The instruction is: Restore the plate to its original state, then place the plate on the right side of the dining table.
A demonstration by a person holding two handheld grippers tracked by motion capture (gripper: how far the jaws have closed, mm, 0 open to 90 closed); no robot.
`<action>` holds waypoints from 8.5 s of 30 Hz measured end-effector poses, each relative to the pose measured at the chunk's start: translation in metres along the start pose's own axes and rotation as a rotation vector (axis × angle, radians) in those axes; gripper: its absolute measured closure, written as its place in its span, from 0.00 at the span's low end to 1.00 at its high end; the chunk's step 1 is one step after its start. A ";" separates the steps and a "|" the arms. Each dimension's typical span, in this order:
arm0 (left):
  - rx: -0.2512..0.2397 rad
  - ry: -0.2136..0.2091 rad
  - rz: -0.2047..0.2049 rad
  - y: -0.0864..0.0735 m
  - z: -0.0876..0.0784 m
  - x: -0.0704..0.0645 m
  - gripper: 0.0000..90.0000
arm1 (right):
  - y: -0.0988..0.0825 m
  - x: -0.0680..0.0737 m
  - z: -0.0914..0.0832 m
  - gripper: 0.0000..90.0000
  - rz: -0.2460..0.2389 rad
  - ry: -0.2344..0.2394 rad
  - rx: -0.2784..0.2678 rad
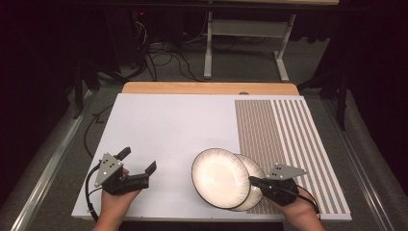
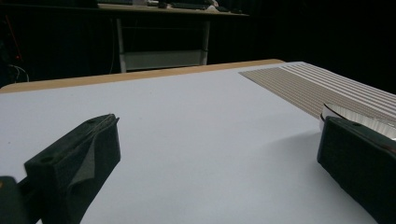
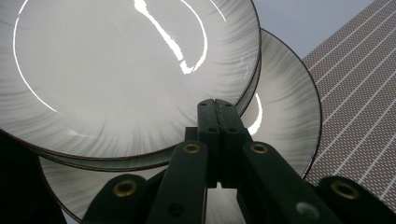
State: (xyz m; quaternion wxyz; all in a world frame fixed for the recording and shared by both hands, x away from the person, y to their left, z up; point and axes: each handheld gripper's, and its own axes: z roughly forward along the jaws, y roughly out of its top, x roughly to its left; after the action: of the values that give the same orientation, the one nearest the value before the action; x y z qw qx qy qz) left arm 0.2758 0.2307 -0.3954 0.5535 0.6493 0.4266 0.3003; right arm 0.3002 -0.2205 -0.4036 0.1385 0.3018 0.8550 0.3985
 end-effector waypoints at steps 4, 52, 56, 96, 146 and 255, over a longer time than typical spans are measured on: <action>-0.006 0.001 0.001 0.000 0.000 -0.001 0.00 | 0.000 0.000 0.000 1.00 -0.006 0.000 -0.003; -0.020 -0.007 -0.004 0.001 -0.002 -0.004 0.01 | 0.000 0.001 -0.002 1.00 0.001 -0.018 0.003; -0.018 -0.018 0.001 0.000 -0.001 -0.003 0.01 | 0.000 -0.001 -0.003 1.00 0.017 -0.025 0.001; -0.011 -0.026 0.010 -0.001 -0.001 -0.003 0.01 | -0.003 -0.006 -0.005 1.00 0.035 -0.044 0.003; 0.051 -0.020 0.051 -0.001 0.006 -0.011 0.00 | -0.006 -0.043 -0.057 0.01 0.173 -0.289 -0.327; 0.048 0.023 0.061 0.012 0.002 -0.004 0.00 | -0.006 -0.035 -0.060 0.86 0.095 -0.194 -0.182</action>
State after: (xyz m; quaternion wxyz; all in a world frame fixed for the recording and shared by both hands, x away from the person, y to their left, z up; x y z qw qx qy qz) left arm 0.2784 0.2255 -0.3843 0.5234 0.6714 0.4202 0.3142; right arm 0.2961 -0.2811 -0.3693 0.2285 0.3653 0.7825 0.4494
